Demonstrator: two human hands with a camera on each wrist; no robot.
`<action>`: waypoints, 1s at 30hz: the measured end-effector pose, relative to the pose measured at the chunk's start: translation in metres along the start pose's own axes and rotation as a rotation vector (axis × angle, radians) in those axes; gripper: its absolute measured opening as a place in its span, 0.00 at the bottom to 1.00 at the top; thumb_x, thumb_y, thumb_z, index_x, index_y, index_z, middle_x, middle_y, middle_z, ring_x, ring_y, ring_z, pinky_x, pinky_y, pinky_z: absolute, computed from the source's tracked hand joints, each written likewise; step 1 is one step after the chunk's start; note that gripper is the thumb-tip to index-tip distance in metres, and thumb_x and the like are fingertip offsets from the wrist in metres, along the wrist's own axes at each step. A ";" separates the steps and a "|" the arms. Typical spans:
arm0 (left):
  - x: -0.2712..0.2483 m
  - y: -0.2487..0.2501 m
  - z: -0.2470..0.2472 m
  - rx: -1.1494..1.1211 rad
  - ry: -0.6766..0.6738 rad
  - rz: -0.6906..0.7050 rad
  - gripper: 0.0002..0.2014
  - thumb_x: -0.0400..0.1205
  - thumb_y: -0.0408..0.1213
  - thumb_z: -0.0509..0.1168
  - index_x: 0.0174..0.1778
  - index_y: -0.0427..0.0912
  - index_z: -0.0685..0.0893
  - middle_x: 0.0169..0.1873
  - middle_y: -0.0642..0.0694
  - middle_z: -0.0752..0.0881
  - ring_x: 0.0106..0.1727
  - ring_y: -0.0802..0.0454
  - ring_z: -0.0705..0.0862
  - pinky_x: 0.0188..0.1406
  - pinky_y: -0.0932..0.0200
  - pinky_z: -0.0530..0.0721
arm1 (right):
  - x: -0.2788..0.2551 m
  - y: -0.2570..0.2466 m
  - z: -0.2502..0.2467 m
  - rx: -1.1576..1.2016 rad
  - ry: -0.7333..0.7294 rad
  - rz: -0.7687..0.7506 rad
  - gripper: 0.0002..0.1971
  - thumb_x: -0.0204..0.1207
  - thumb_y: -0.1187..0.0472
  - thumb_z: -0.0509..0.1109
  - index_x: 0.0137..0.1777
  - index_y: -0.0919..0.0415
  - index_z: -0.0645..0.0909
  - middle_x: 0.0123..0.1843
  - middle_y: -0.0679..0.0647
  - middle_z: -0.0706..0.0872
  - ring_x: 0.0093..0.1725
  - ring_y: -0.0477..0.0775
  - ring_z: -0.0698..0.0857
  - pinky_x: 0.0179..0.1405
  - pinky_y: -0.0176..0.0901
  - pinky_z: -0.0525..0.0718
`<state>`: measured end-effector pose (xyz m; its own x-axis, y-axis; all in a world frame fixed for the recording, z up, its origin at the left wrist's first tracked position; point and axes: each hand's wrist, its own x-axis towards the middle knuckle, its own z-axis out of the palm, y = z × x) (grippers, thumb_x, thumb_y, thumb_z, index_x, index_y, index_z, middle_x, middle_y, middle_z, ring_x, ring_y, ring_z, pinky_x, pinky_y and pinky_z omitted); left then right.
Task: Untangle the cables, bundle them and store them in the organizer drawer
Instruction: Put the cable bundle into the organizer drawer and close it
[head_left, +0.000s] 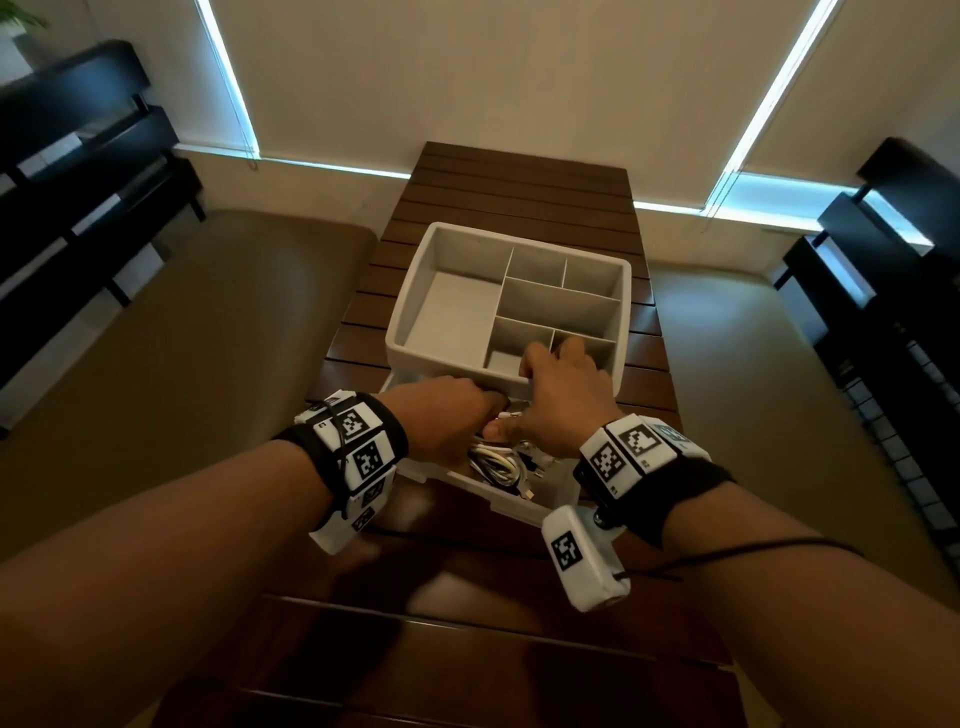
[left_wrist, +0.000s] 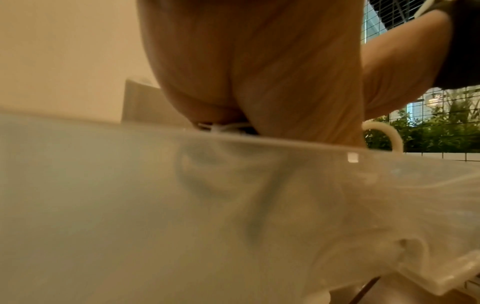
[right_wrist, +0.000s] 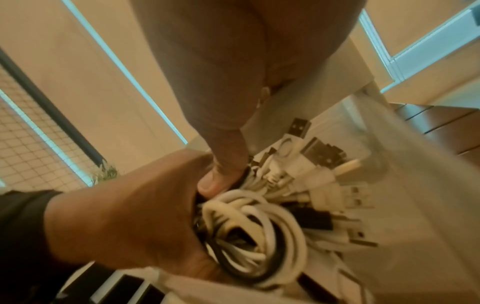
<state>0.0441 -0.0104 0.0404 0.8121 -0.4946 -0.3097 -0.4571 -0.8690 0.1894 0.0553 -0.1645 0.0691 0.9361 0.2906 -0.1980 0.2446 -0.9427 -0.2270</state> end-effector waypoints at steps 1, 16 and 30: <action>0.000 0.000 0.000 0.000 -0.003 0.005 0.20 0.76 0.41 0.73 0.62 0.43 0.78 0.56 0.44 0.87 0.53 0.45 0.86 0.53 0.51 0.85 | 0.002 -0.001 -0.001 -0.006 -0.023 0.014 0.38 0.57 0.33 0.79 0.62 0.50 0.69 0.62 0.56 0.70 0.62 0.60 0.74 0.63 0.56 0.75; 0.001 0.003 -0.002 -0.014 -0.025 0.031 0.27 0.77 0.43 0.72 0.71 0.41 0.74 0.62 0.42 0.85 0.59 0.44 0.84 0.56 0.55 0.80 | 0.014 0.000 -0.010 0.019 -0.120 0.048 0.37 0.59 0.39 0.81 0.64 0.53 0.71 0.63 0.57 0.73 0.64 0.62 0.75 0.65 0.57 0.74; -0.024 0.006 0.011 0.252 0.449 0.103 0.21 0.67 0.45 0.76 0.49 0.42 0.77 0.43 0.41 0.82 0.42 0.44 0.80 0.40 0.52 0.78 | 0.014 0.000 -0.010 0.002 -0.100 0.019 0.33 0.64 0.40 0.79 0.64 0.55 0.72 0.64 0.58 0.74 0.63 0.61 0.77 0.66 0.58 0.75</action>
<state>0.0179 -0.0033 0.0389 0.8086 -0.5718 0.1389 -0.5711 -0.8194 -0.0491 0.0708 -0.1621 0.0758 0.9107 0.2879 -0.2962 0.2268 -0.9478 -0.2242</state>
